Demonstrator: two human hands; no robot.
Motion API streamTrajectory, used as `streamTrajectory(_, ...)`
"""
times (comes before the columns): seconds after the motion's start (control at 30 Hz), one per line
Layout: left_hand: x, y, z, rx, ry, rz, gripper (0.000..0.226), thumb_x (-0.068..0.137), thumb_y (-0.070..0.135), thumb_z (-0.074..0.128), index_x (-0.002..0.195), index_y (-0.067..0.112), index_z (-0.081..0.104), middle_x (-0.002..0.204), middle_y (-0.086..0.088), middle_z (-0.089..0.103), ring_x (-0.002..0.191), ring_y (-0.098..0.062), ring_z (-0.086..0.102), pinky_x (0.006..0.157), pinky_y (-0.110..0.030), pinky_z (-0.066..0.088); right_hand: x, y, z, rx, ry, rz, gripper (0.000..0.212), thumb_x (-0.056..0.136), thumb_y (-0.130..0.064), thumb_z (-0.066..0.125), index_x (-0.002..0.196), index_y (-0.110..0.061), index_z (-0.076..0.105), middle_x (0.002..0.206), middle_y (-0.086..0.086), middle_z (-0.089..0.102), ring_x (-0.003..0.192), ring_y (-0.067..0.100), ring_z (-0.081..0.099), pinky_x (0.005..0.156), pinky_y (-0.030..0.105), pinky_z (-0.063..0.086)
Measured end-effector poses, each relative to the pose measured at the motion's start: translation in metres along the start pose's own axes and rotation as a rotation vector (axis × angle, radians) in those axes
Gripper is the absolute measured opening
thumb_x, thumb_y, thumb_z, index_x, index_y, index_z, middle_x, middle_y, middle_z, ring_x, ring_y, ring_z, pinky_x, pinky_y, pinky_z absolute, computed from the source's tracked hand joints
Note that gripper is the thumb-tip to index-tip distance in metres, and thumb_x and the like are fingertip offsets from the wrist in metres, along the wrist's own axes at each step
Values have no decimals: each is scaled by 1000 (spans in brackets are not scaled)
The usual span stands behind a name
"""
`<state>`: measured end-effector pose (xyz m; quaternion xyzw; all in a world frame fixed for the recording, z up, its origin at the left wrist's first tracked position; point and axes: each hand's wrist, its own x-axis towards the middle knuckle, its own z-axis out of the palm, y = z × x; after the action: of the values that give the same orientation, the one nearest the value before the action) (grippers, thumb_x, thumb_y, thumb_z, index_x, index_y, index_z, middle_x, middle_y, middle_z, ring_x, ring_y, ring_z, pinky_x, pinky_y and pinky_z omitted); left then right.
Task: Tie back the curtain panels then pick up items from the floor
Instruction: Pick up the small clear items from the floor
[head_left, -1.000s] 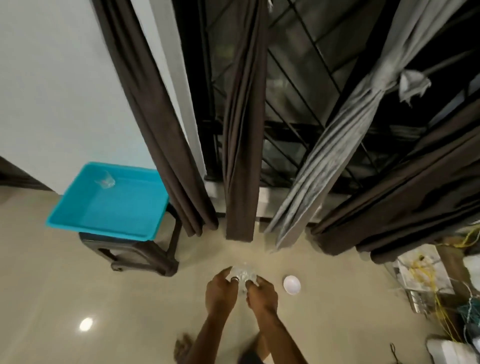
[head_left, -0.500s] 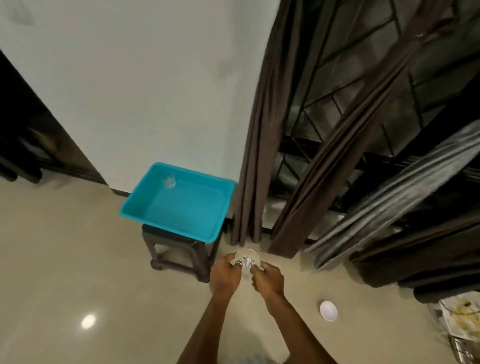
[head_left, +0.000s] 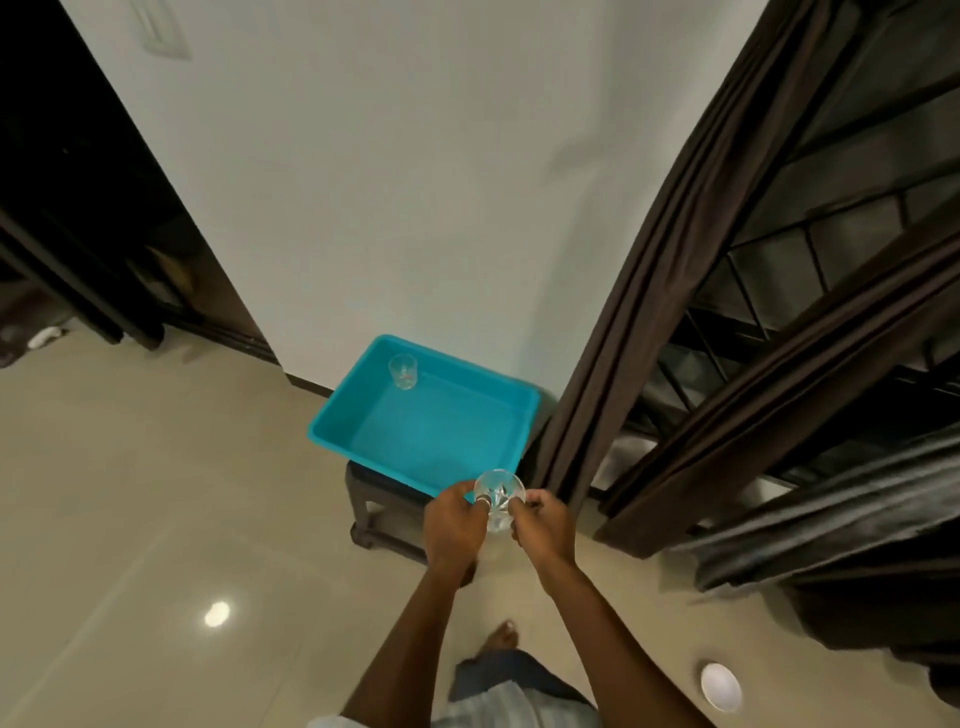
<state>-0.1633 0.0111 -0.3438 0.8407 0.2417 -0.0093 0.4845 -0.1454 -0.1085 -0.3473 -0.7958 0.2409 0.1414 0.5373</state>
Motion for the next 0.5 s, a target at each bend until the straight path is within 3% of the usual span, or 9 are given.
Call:
streamTrajectory(0.1, 37, 14, -9, 8, 31, -6, 25, 95, 27, 61, 114, 15, 74, 106, -2, 77, 95, -18, 71, 87, -34, 58, 31, -32, 13, -39, -31, -40, 21, 87, -29, 69, 100, -12, 70, 96, 12, 76, 89, 29, 74, 75, 37, 61)
streamTrajectory(0.23, 79, 30, -12, 6, 73, -30, 29, 97, 28, 60, 121, 16, 71, 117, -2, 74, 105, -19, 69, 95, -35, 56, 63, -60, 26, -106, -54, -95, 26, 90, -35, 68, 108, -16, 67, 102, 6, 74, 93, 26, 72, 83, 43, 62)
streamTrajectory(0.5, 121, 30, -6, 152, -7, -46, 32, 93, 28, 61, 123, 19, 71, 115, -1, 75, 99, -17, 70, 84, -28, 55, 92, -69, 37, -158, -54, -47, 22, 94, -34, 67, 108, -17, 68, 102, 3, 74, 91, 22, 72, 84, 43, 62)
